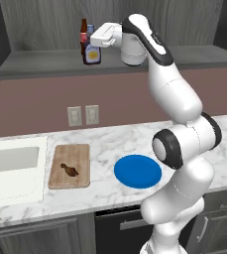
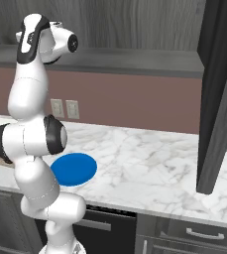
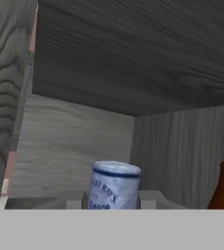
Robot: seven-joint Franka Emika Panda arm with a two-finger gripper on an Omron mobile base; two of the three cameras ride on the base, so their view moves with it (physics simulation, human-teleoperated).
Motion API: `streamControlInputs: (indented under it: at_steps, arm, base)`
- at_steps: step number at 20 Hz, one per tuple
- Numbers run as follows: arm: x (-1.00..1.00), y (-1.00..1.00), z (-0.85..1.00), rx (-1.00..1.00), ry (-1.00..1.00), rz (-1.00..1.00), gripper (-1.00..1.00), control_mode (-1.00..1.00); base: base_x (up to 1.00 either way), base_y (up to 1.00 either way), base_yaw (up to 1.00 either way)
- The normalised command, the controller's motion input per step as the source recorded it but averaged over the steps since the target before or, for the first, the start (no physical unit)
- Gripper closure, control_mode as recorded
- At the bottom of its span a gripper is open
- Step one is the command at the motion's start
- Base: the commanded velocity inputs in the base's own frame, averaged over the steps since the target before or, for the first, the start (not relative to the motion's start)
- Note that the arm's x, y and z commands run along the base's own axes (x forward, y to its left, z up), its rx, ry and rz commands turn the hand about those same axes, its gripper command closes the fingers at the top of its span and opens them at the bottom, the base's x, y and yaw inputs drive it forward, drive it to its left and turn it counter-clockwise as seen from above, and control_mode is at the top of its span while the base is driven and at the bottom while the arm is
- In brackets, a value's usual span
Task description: Pick the chicken drumstick from the plate and place it on the cutting board. Then pick the condiment bottle from the cabinet and place it next to the cutting board.
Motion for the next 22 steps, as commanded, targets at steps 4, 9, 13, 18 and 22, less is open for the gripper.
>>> streamControlInputs:
  at_steps: [4, 9, 13, 18, 22]
  arm:
    - [0.00, 0.00, 0.00, 0.00, 0.00, 0.00, 1.00, -1.00]
    - [-0.02, 0.00, 0.00, 0.00, 0.00, 0.00, 1.00, -1.00]
    - [-0.21, 0.00, 0.02, 0.00, 0.00, 0.00, 1.00, -1.00]
    - [-0.30, 0.00, 0.06, 0.00, 0.00, 0.00, 1.00, -1.00]
    - [-0.35, 0.00, 0.00, 0.00, 0.00, 0.00, 1.00, -1.00]
  base:
    - [0.00, 0.00, 0.00]
    - [0.00, 0.00, 0.00]
    - [0.00, 0.00, 0.00]
    - [0.00, 0.00, 0.00]
    - [0.00, 0.00, 0.00]
